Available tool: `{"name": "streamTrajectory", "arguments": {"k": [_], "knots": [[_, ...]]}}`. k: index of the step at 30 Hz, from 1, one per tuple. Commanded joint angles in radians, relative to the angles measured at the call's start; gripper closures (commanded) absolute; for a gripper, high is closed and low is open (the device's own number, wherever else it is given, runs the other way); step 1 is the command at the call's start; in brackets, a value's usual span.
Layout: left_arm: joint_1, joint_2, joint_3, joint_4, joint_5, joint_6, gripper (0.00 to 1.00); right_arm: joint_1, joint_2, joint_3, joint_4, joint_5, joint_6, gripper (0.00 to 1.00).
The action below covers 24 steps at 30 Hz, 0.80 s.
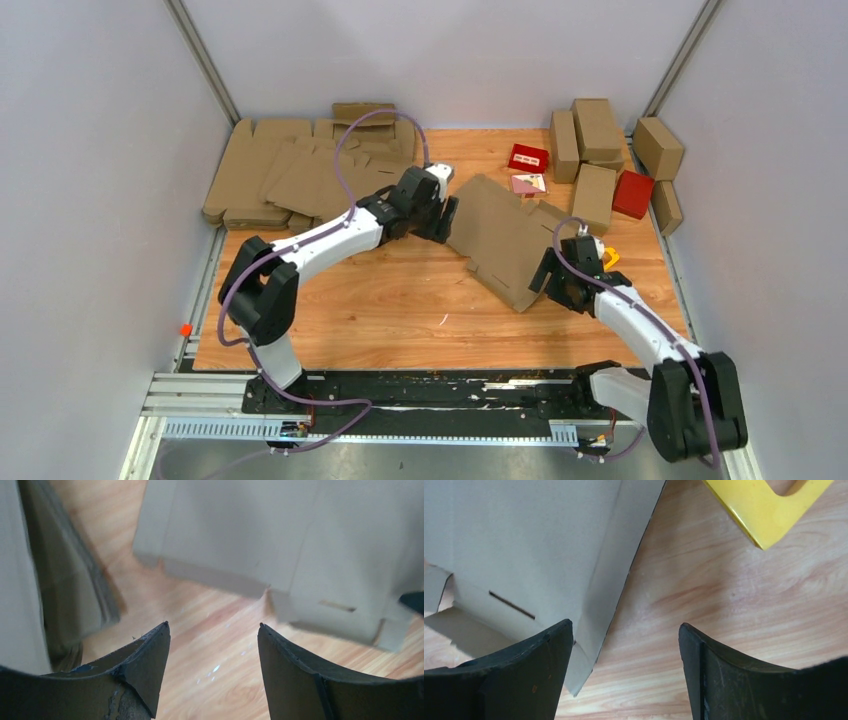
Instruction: Fold the paper box
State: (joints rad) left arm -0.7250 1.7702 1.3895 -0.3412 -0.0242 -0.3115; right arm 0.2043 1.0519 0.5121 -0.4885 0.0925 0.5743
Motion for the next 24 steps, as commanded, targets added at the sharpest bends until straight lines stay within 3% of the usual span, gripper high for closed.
{"name": "streamTrajectory", "arguments": {"k": [1,6,7,8,10,11,12,15,24], "knots": [[0.001,-0.166,-0.12,0.02,-0.113,0.018,0.28,-0.03,0.108,0.066,0.118,-0.053,-0.024,0.23],[0.001,-0.31,-0.305,0.112,-0.141,-0.001,0.28,-0.083,0.22,0.069,0.208,-0.154,-0.044,0.33],[0.001,-0.352,-0.355,0.139,-0.16,0.003,0.28,-0.094,0.233,0.073,0.214,-0.17,-0.053,0.4],[0.001,-0.381,-0.387,0.162,-0.175,0.009,0.28,-0.102,0.246,0.082,0.213,-0.191,-0.066,0.55],[0.0,-0.446,-0.454,0.215,-0.172,0.023,0.28,-0.106,0.252,0.104,0.191,-0.202,-0.086,0.74],[0.001,-0.478,-0.483,0.244,-0.153,0.027,0.28,-0.106,0.244,0.113,0.182,-0.198,-0.093,0.92],[0.001,-0.509,-0.513,0.275,-0.123,0.027,0.27,-0.106,0.233,0.121,0.169,-0.188,-0.101,0.99],[0.0,-0.58,-0.589,0.376,-0.03,0.017,0.27,-0.105,0.172,0.132,0.129,-0.146,-0.108,1.0],[0.018,-0.631,-0.702,0.486,-0.037,-0.027,0.21,-0.106,-0.124,0.198,0.0,-0.15,-0.146,1.0]]}}
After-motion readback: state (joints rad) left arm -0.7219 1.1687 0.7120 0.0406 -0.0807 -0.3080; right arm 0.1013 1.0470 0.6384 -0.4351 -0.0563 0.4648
